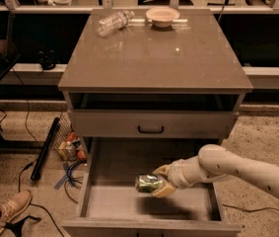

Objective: Pick green can from middle drawer and place on counter

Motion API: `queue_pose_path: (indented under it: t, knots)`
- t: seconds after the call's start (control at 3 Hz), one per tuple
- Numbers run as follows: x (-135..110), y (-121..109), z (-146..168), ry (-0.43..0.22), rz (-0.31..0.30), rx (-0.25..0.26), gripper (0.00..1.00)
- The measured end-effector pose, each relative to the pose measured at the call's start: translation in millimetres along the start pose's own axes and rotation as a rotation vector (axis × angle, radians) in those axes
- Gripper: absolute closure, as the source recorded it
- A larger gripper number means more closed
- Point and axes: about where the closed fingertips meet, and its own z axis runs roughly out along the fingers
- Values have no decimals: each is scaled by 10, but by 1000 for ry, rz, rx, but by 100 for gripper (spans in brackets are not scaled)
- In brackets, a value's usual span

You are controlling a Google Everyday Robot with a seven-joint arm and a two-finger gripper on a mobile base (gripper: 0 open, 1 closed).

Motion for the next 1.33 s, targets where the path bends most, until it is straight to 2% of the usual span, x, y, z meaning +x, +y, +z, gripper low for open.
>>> queue_pose_path:
  t: [0.33, 0.67, 1.0, 1.33]
  knots:
    - [0, 0, 0, 0, 0, 0, 100]
    - [-115, 20, -346, 4, -34, 36, 100]
    - [-469, 137, -1260, 29, -103, 123, 100]
    - [-717, 180, -2020, 43, -138, 219, 100]
